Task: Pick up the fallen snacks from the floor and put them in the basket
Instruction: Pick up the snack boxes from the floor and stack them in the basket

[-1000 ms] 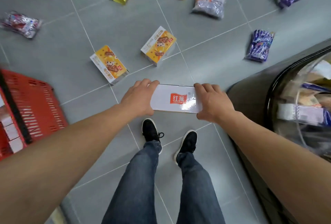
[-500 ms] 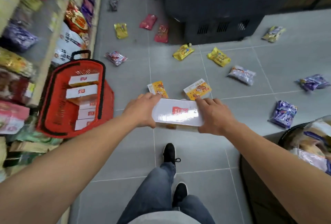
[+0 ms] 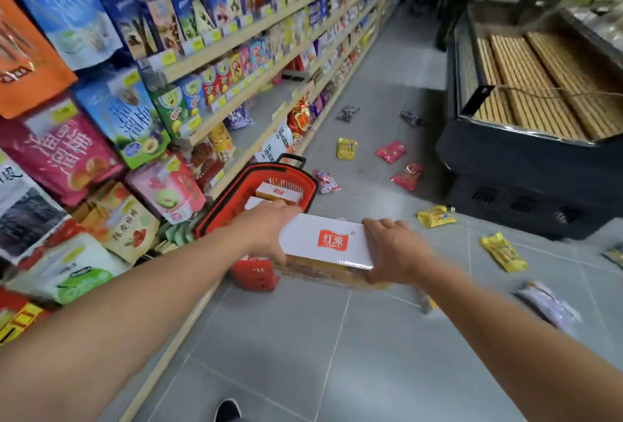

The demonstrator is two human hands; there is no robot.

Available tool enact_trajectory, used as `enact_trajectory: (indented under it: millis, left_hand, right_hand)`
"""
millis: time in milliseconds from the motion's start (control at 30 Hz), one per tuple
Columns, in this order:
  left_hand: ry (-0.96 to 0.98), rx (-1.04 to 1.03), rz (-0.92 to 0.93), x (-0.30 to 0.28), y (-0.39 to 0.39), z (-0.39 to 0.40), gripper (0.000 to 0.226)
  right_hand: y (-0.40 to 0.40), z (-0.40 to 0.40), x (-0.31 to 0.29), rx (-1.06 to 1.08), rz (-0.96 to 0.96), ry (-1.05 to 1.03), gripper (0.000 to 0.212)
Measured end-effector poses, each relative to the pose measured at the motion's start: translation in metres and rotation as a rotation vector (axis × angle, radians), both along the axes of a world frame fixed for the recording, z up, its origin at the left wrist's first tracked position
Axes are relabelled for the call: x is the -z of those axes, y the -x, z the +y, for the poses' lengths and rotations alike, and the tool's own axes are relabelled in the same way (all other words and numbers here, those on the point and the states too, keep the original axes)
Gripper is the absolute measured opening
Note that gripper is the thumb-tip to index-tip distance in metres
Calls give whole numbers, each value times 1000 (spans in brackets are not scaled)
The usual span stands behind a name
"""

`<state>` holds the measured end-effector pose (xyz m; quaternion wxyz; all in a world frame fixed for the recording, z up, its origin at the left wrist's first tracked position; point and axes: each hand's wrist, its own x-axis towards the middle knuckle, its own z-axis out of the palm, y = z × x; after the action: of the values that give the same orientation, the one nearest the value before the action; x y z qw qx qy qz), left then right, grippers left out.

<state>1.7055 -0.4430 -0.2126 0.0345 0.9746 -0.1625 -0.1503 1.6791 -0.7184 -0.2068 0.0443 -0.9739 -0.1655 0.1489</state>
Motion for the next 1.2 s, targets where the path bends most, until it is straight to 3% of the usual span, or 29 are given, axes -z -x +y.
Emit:
enact_trajectory:
  millis: [267, 467, 800, 1200]
  left_hand:
    - [-26, -98, -64, -12, -23, 165, 117]
    - [-75, -137, -128, 1, -46, 240, 109]
    - [-63, -166, -64, 41, -131, 277, 104]
    - [-52, -287, 73, 98, -297, 283, 100]
  right_hand:
    - [-54, 169, -13, -112, -97, 54, 98]
    - [-86, 249, -8, -98, -99, 56, 108]
    - [-176, 290, 25, -97, 17, 62, 109]
    - [-367, 300, 90, -157, 204, 27, 111]
